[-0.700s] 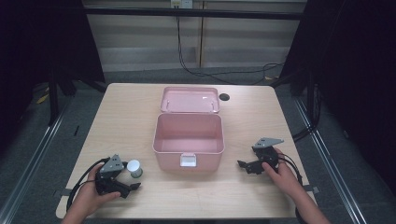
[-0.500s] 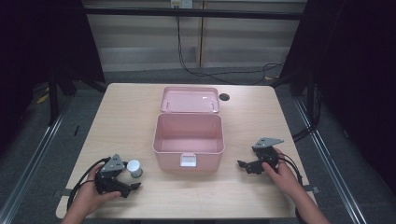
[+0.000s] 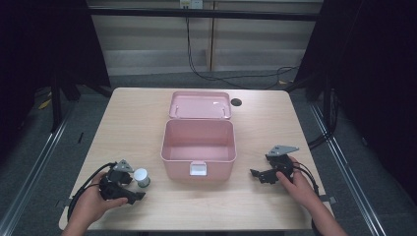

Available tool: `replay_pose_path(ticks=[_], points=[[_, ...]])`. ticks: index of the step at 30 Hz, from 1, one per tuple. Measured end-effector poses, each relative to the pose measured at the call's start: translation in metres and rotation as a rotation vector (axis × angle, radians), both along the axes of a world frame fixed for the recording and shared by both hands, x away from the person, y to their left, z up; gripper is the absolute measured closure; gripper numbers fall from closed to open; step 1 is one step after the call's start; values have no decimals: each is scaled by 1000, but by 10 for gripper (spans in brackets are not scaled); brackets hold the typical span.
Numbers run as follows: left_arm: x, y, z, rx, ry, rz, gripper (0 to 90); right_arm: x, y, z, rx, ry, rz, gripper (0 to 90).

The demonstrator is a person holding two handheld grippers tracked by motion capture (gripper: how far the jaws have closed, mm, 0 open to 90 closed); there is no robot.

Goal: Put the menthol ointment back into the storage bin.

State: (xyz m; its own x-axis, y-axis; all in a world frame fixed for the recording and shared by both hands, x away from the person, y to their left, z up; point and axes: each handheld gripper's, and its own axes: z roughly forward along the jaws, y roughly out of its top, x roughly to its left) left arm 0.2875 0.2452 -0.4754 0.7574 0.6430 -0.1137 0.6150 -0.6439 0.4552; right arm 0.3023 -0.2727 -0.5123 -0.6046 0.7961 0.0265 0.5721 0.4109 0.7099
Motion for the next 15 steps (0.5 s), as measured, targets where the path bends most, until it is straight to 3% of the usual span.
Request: replay_pose_path(ticks=[4, 13, 15], points=[[7, -7, 13, 53, 59, -14, 238, 0, 0, 0, 0, -1, 0, 92], [24, -17, 31, 104, 120, -26, 275, 0, 0, 0, 2, -2, 1, 92], [29, -22, 34, 140, 139, -27, 286, 0, 0, 0, 2, -2, 1, 92]])
